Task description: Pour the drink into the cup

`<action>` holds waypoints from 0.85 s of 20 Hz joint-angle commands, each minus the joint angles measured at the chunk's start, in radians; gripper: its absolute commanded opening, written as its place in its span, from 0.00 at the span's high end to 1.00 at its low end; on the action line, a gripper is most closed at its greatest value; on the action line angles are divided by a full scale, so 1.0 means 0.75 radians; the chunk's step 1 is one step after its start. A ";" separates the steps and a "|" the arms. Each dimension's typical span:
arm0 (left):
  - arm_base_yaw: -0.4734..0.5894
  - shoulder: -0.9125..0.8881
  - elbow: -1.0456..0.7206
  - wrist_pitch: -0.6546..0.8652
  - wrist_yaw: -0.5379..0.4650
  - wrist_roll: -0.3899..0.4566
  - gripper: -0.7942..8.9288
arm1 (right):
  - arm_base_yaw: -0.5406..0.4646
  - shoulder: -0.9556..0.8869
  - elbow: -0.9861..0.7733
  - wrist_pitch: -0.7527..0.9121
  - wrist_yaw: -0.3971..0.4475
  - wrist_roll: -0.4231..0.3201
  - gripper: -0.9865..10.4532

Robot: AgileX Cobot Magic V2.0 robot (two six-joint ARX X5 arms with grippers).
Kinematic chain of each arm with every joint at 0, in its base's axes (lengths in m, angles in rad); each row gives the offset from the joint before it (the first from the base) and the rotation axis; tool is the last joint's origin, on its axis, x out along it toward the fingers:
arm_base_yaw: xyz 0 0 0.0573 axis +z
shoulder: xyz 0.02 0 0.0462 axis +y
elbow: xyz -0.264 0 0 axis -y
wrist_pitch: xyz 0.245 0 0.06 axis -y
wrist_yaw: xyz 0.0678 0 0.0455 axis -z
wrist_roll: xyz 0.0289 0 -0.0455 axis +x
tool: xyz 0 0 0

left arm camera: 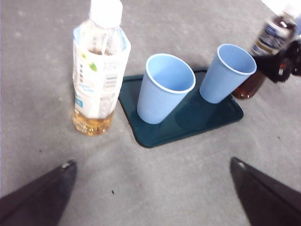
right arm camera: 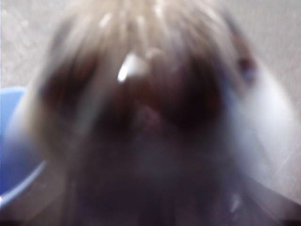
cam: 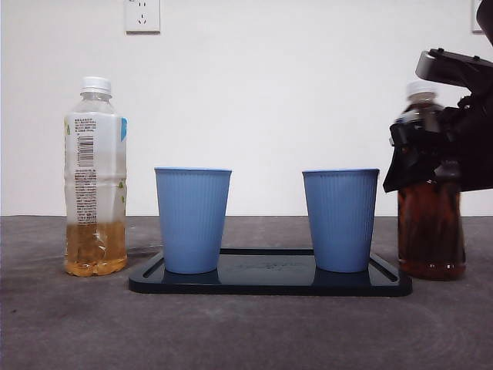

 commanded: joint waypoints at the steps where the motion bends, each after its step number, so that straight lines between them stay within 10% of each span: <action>1: -0.004 0.008 0.024 0.063 -0.003 0.024 0.33 | 0.002 0.004 0.019 -0.003 0.001 0.001 0.53; 8: -0.004 0.085 -0.069 0.251 -0.019 0.002 0.26 | 0.002 -0.099 0.019 -0.208 0.008 0.050 0.49; 17: -0.105 0.502 -0.375 0.965 -0.140 -0.072 0.26 | 0.067 -0.705 0.020 -0.826 -0.004 0.185 0.49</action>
